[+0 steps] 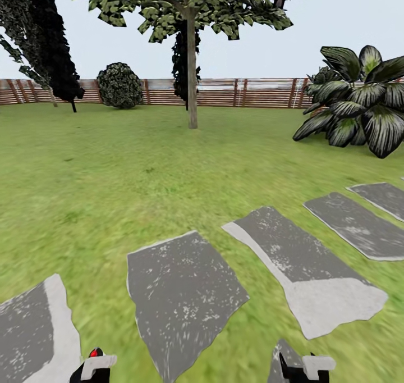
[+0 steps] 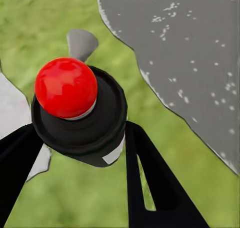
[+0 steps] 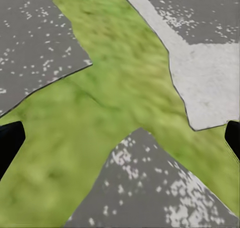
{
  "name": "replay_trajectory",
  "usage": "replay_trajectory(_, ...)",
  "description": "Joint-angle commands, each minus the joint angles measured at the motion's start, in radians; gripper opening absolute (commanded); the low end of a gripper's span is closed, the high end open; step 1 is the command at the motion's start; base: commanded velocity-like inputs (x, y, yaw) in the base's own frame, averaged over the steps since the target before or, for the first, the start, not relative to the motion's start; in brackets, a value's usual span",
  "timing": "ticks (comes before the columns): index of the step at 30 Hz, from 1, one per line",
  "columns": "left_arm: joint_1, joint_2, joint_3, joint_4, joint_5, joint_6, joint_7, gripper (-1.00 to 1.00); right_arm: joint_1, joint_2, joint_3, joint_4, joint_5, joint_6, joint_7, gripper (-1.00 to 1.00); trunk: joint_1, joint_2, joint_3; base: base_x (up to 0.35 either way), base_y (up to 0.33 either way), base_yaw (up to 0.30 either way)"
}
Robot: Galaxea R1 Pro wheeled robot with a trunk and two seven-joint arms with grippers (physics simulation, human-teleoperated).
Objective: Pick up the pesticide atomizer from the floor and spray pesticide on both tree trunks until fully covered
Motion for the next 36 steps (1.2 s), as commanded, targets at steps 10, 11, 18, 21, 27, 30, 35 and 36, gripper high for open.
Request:
replay_trajectory(10,0.0,0.0,0.0,0.001,0.0,0.001,0.0,-1.0,0.0,0.0,0.0,-0.001,0.0,0.0,0.0,1.0,0.0,0.0,0.0,0.335,-0.075,0.0)
replay_trajectory(11,0.0,0.0,0.0,0.001,0.0,0.001,0.0,-1.0,0.0,0.0,0.0,-0.001,0.0,0.0,0.0,1.0,0.0,0.0,0.0,0.335,-0.075,0.0)
replay_trajectory(18,0.0,0.0,0.0,0.001,0.0,0.001,0.0,-1.0,0.0,0.0,0.0,-0.002,0.0,0.0,0.0,1.0,0.0,0.0,0.0,0.335,-0.075,0.0)
replay_trajectory(21,0.0,0.0,0.0,0.001,0.0,0.001,0.0,-1.0,0.0,0.0,0.0,-0.002,0.0,0.0,0.0,1.0,0.0,0.0,0.0,0.335,-0.075,0.0)
replay_trajectory(27,0.0,0.0,0.0,0.001,0.0,0.002,0.0,-1.0,0.0,0.0,0.0,-0.001,0.0,0.0,0.0,1.0,0.0,0.0,0.0,0.335,-0.075,0.0)
replay_trajectory(30,0.0,0.0,0.0,0.002,0.0,0.002,0.0,-1.0,0.0,0.0,0.0,0.0,0.0,0.0,0.0,1.0,0.0,0.0,0.0,0.335,-0.075,0.0)
replay_trajectory(35,0.0,0.0,0.0,0.002,0.0,0.002,0.0,-1.0,0.0,0.0,0.0,0.0,0.0,0.0,0.0,1.0,0.0,0.0,0.0,0.335,-0.075,0.0)
replay_trajectory(36,0.0,0.0,0.0,0.002,0.0,0.002,0.0,-1.0,0.0,0.0,0.0,0.0,0.0,0.0,0.0,1.0,0.0,0.0,0.0,0.335,-0.075,0.0)
